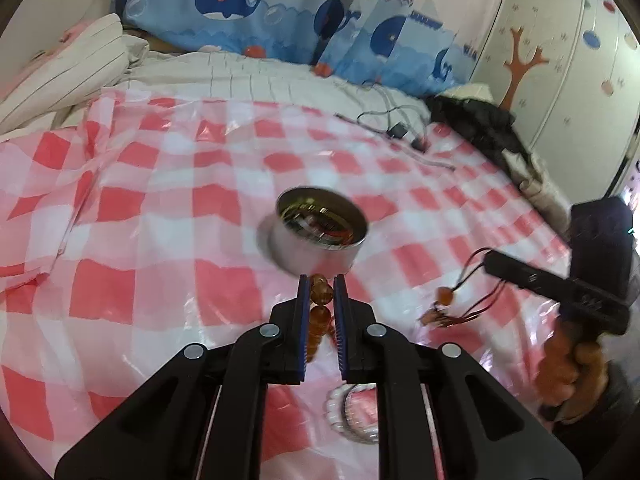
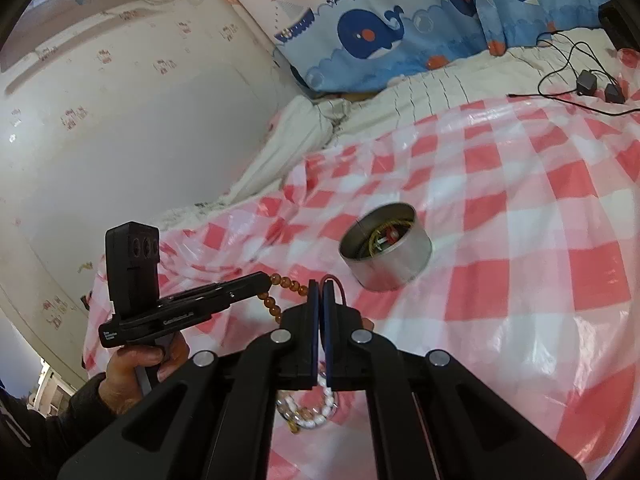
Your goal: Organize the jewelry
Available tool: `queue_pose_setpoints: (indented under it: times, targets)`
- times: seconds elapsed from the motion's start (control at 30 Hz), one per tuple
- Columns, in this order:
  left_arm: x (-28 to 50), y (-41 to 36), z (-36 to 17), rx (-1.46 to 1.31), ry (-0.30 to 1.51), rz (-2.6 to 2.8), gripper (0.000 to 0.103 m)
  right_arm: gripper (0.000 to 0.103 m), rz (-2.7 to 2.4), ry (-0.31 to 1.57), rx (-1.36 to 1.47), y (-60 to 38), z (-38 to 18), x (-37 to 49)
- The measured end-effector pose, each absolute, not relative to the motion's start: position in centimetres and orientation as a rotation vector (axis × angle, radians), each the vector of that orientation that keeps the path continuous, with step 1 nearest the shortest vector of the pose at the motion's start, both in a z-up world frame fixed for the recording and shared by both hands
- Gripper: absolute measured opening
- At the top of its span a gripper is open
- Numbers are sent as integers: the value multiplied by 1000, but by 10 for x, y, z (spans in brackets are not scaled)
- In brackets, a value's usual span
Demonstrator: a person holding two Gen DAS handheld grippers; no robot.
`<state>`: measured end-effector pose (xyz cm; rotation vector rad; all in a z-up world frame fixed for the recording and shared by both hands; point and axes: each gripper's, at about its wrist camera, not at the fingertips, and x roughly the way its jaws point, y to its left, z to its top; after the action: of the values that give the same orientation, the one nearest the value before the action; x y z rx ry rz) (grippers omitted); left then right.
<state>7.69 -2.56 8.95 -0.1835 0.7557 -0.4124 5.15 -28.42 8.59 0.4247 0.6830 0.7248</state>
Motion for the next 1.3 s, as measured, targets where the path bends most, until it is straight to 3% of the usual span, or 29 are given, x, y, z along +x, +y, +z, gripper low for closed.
queue_pose_setpoints:
  times: [0.47, 0.7, 0.87, 1.07, 1.3]
  targets:
    - [135, -48, 124, -318, 703, -540, 10, 3, 730, 639, 504, -288, 109, 96]
    - [194, -61, 80, -274, 843, -435, 12, 3, 730, 642, 488, -278, 114, 129]
    - [181, -43, 77, -237, 841, -373, 36, 3, 767, 655, 498, -259, 113, 151]
    - [141, -27, 78, -168, 863, -381, 41, 3, 529, 806, 344, -241, 81, 177]
    - [78, -35, 60, -90, 933, -492, 46, 3, 548, 917, 270, -252, 57, 121]
